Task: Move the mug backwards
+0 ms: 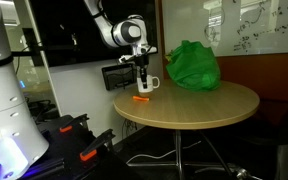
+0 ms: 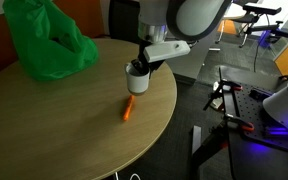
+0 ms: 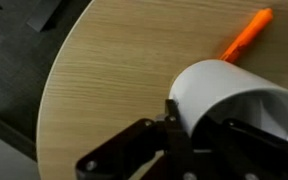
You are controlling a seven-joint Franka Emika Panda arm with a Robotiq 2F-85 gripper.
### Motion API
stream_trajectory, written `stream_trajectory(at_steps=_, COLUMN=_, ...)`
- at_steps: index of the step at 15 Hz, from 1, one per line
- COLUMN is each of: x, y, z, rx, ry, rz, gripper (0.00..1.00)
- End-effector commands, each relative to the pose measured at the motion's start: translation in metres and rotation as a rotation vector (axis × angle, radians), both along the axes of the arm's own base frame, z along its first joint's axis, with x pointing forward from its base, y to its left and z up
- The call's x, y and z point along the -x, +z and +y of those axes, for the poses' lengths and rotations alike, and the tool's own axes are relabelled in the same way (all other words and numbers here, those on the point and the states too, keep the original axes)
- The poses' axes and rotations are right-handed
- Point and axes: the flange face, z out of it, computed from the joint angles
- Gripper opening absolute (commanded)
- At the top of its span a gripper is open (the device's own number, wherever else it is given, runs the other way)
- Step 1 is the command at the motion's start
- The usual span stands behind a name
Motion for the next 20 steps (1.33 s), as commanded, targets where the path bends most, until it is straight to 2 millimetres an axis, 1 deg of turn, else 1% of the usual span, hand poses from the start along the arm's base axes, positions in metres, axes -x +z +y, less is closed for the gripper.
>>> stream_trajectory(at_steps=1, x=-0.01, y=0.02, z=-0.03, rx=-0.003, ry=-0.068, rz=-0.04, gripper=0.02)
stream_trajectory(at_steps=5, x=-0.023, y=0.019, z=-0.081, rx=0.028, ry=-0.165, rz=-0.051, gripper=0.02)
stream_trajectory(at_steps=7, x=-0.025, y=0.015, z=-0.096, rx=0.036, ry=-0.187, rz=-0.06, gripper=0.02)
stream_trajectory(at_steps=9, x=-0.026, y=0.008, z=-0.102, rx=0.034, ry=-0.204, rz=-0.062, gripper=0.02)
stream_trajectory(at_steps=13, x=-0.032, y=-0.005, z=-0.104, rx=0.025, ry=-0.238, rz=-0.054, gripper=0.02)
stream_trajectory(at_steps=20, x=-0.051, y=-0.016, z=-0.109, rx=0.011, ry=-0.296, rz=-0.036, gripper=0.02)
